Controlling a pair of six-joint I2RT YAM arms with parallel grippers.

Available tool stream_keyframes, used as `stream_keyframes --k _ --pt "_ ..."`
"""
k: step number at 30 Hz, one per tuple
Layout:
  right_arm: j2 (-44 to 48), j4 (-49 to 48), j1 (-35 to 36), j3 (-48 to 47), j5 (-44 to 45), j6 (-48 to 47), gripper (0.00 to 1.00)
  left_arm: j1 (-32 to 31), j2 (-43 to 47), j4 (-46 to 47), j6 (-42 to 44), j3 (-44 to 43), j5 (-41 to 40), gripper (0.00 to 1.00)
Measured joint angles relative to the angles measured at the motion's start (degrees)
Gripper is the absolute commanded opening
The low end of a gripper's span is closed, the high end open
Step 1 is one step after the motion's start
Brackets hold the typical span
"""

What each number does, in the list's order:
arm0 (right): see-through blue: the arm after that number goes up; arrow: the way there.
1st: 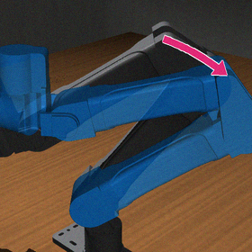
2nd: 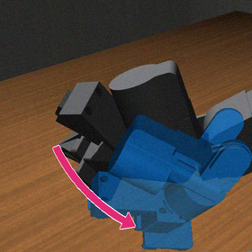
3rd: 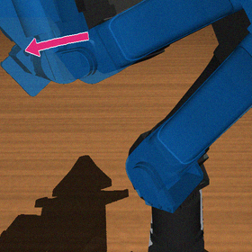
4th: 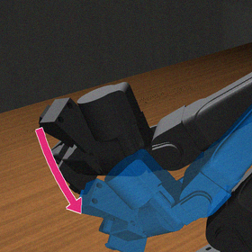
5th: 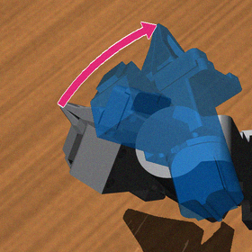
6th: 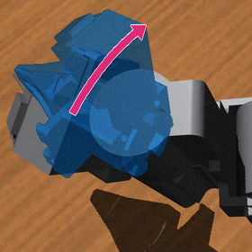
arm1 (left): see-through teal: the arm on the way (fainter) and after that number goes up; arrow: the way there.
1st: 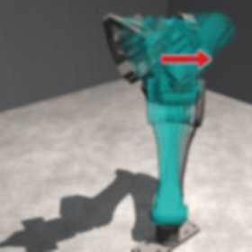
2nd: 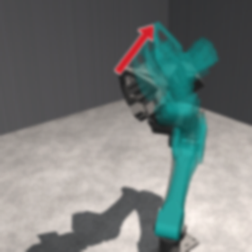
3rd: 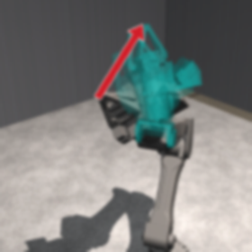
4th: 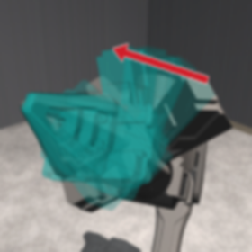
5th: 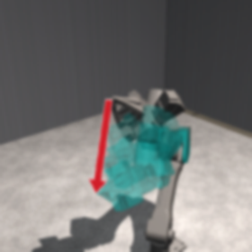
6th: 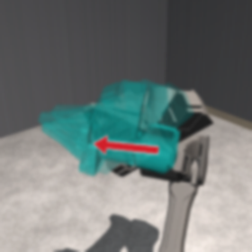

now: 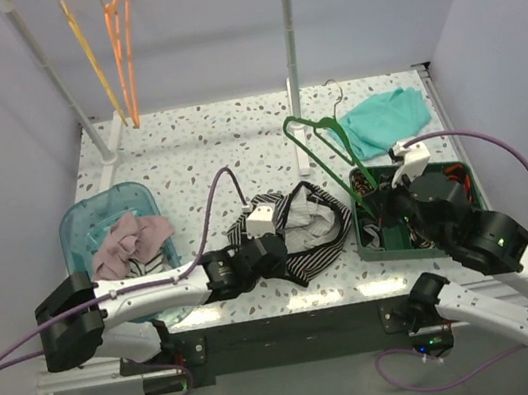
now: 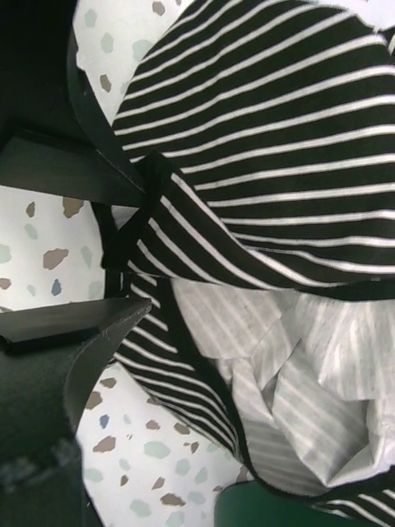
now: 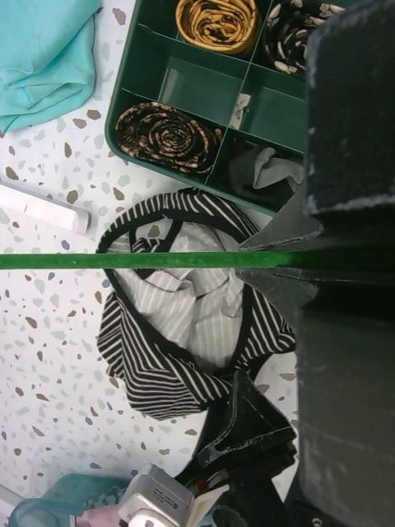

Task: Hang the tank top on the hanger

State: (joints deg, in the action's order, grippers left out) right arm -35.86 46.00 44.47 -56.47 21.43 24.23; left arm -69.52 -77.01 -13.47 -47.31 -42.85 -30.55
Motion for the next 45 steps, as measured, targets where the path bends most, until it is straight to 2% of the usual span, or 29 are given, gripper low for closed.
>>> stream_keyframes --k 3,5,8,11,14,17,22,28,37,45 --pt "-0.8 -0.1 0.0 0.0 -0.1 -0.2 0.00 0.4 -0.4 1.0 0.5 0.6 -2.2 0.34" --pt "-1.5 -0.1 0.0 0.0 -0.2 -0.4 0.00 1.7 -0.3 1.6 1.5 0.6 -2.9 0.19" --pt "-2.1 -0.1 0.0 -0.1 -0.9 -1.2 0.00 6.4 1.0 3.7 3.2 1.3 -2.5 0.09" --pt "-2.4 0.1 0.0 -0.8 -2.1 -2.4 0.00 14.0 5.9 5.7 6.1 3.5 1.5 0.00" --pt "-2.4 0.1 0.0 -2.7 -4.2 -3.8 0.00 25.9 10.0 10.0 8.8 4.6 12.0 0.00" --pt "-2.4 -0.4 0.0 -4.8 -7.9 -5.4 0.00 37.0 10.4 15.7 9.5 4.9 24.0 0.00" --pt "-2.4 -0.8 0.0 -5.8 -16.2 -7.1 0.00 48.9 7.1 24.2 8.9 6.1 44.1 0.00" --pt "-1.4 0.6 0.0 -5.5 -22.8 -7.7 0.00 55.5 4.6 30.5 5.6 8.1 58.9 0.00" --pt "2.5 3.3 0.0 -4.0 -28.6 -8.8 0.00 60.0 4.6 27.8 3.4 4.5 66.6 0.00" --pt "4.3 4.5 0.0 0.5 -27.2 -8.8 0.00 62.7 4.9 24.5 1.7 2.7 70.4 0.00"
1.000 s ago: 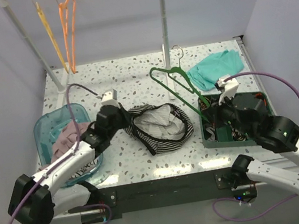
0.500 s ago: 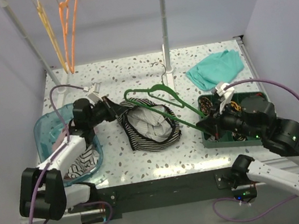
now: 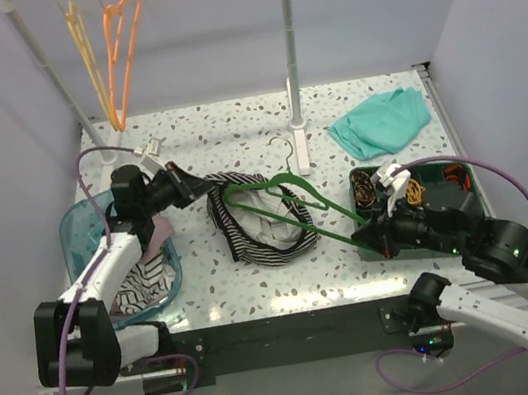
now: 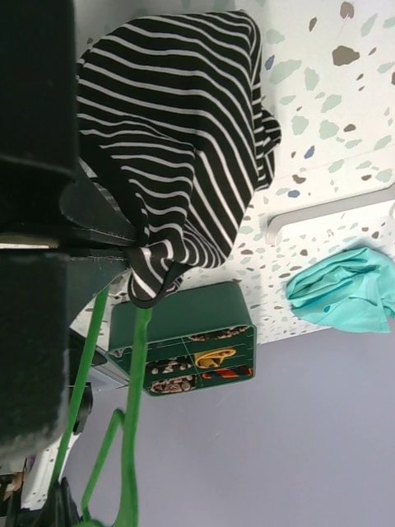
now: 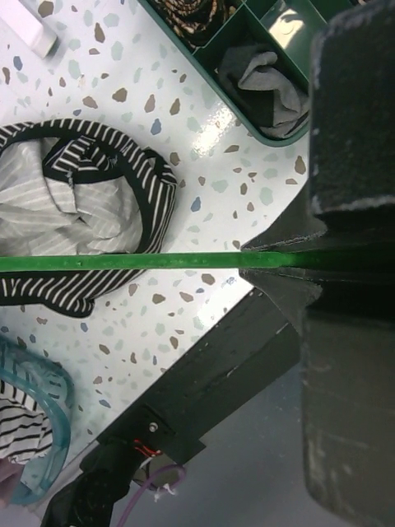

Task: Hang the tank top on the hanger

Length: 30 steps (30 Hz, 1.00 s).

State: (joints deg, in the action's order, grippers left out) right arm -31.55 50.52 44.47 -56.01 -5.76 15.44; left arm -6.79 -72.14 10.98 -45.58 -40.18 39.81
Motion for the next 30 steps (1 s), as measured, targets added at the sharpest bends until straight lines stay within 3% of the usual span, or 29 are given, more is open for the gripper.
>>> stream_keyframes --k 10,22,30 --pt "-2.5 -4.0 0.0 4.1 3.4 -0.1 0.00 0.0 2.0 -4.5 0.8 -1.9 3.7 0.00" --pt "-3.6 -8.6 0.0 6.2 -4.1 -0.8 0.00 0.0 1.2 -4.9 3.4 -4.7 6.3 0.00" --pt "-1.4 -7.6 0.0 4.6 -4.5 -0.7 0.00 0.4 -1.4 -8.3 7.2 -6.7 4.2 0.09"
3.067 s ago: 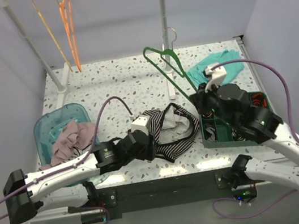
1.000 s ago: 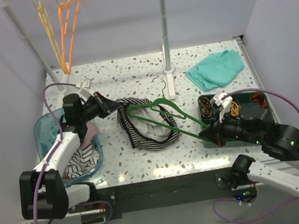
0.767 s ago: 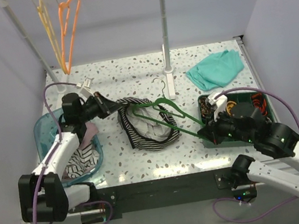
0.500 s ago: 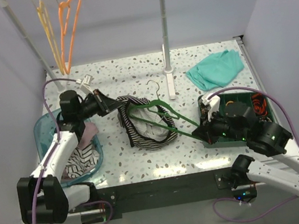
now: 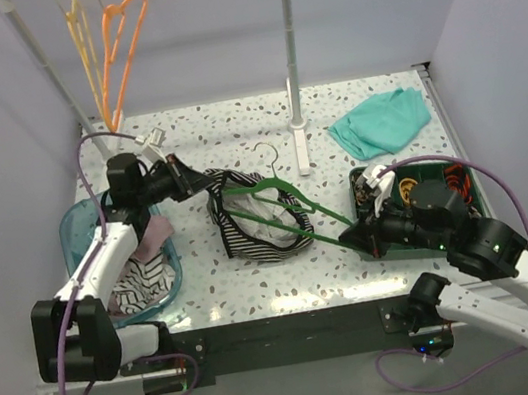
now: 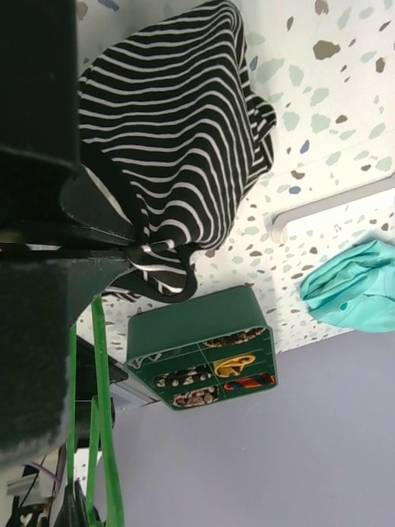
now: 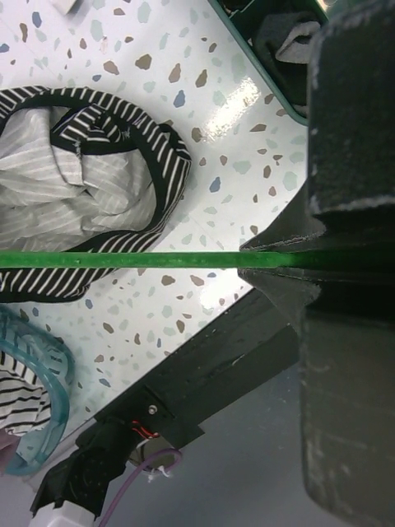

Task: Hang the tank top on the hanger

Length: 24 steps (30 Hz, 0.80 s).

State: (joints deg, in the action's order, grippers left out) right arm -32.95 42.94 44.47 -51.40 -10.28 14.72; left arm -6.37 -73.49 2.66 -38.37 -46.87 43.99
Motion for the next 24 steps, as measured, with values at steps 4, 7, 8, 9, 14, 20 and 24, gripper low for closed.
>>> stream_keyframes --k 4,7,8,9,14,20,24 --pt "0.2 0.0 0.0 -0.3 0.0 0.3 0.00 0.0 0.1 -5.0 3.3 -2.8 -2.8 0.17" --pt "0.2 0.0 0.0 -0.3 0.0 0.6 0.00 0.0 0.1 -8.1 5.5 -4.1 -5.2 0.19" --pt "0.2 0.1 0.0 -0.3 0.0 0.7 0.00 0.0 0.1 -8.9 6.3 -4.3 -6.1 0.25" --pt "0.2 0.1 0.0 -0.3 0.0 0.7 0.00 0.0 0.1 -9.7 6.8 -4.5 -6.9 0.28" --pt "0.2 0.3 0.0 -0.3 -0.1 1.2 0.00 0.0 0.9 -14.2 10.1 -4.7 -12.4 0.46" --pt "-0.4 -0.9 0.0 0.4 -3.0 2.3 0.00 0.0 2.9 -16.4 12.2 -4.7 -15.9 0.57" --pt "-1.7 -2.1 0.0 2.4 -4.2 2.9 0.00 -0.2 4.3 -18.8 13.2 -4.7 -19.3 0.60"
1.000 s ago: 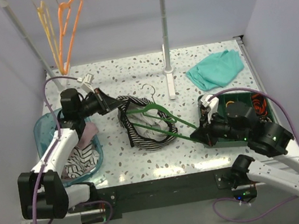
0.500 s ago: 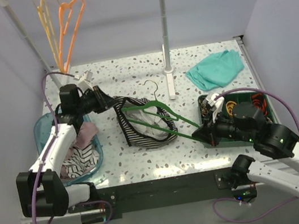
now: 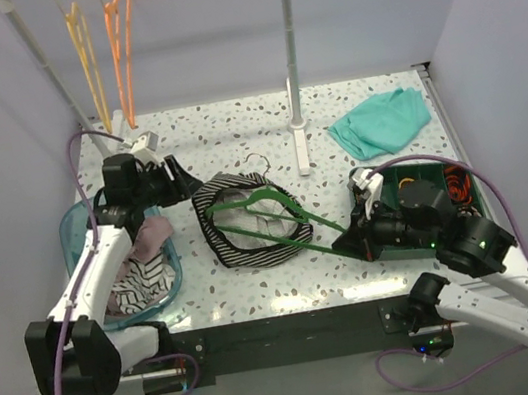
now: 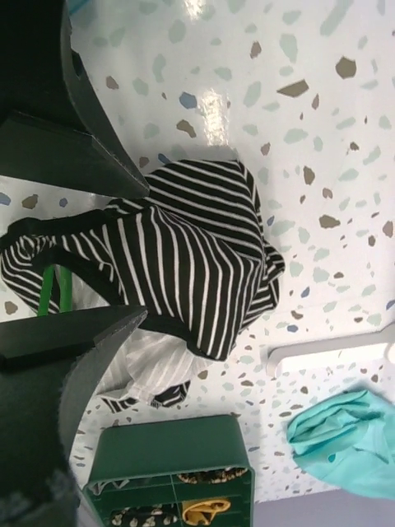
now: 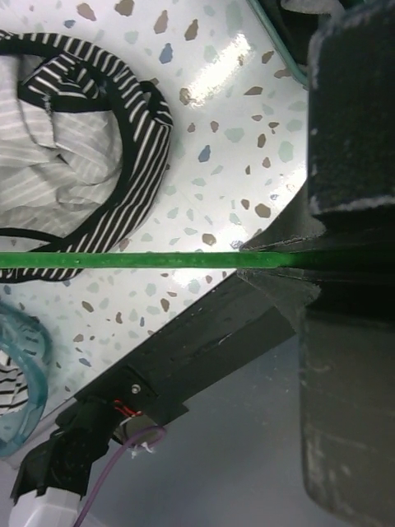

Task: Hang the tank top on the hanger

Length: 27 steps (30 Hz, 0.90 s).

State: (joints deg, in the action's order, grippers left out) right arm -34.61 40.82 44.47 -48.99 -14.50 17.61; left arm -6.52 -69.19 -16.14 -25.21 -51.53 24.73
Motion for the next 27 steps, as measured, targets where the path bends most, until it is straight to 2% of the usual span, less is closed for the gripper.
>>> stream_keyframes --k 4,7,8,10,15,17,22,27 --pt "-1.5 -1.1 0.0 2.1 0.0 0.8 0.00 -2.1 3.9 -2.8 0.4 0.9 -7.9 0.55" --pt "-2.8 -2.1 0.0 2.8 0.5 1.0 0.00 -6.4 8.4 -4.7 0.0 2.8 -15.5 0.45" --pt "-3.3 -2.5 0.0 3.0 0.5 1.1 0.00 -8.1 9.7 -5.5 -0.5 3.4 -17.8 0.38" --pt "-4.0 -3.1 0.0 3.3 1.1 1.2 0.00 -11.4 11.5 -6.9 -1.2 4.0 -22.1 0.34" --pt "-4.4 -3.5 0.0 3.7 2.0 1.4 0.00 -20.0 12.0 -9.0 -3.5 6.1 -31.3 0.36" --pt "-4.4 -3.8 0.0 3.7 2.3 1.5 0.00 -23.3 11.9 -9.4 -4.7 7.9 -33.9 0.41" --pt "-4.3 -4.1 0.0 3.7 2.8 1.7 0.00 -30.7 9.9 -9.6 -8.5 12.2 -38.2 0.45" --pt "-4.3 -4.1 0.0 3.7 2.3 1.8 0.00 -34.4 6.7 -8.4 -11.3 13.9 -41.2 0.45"
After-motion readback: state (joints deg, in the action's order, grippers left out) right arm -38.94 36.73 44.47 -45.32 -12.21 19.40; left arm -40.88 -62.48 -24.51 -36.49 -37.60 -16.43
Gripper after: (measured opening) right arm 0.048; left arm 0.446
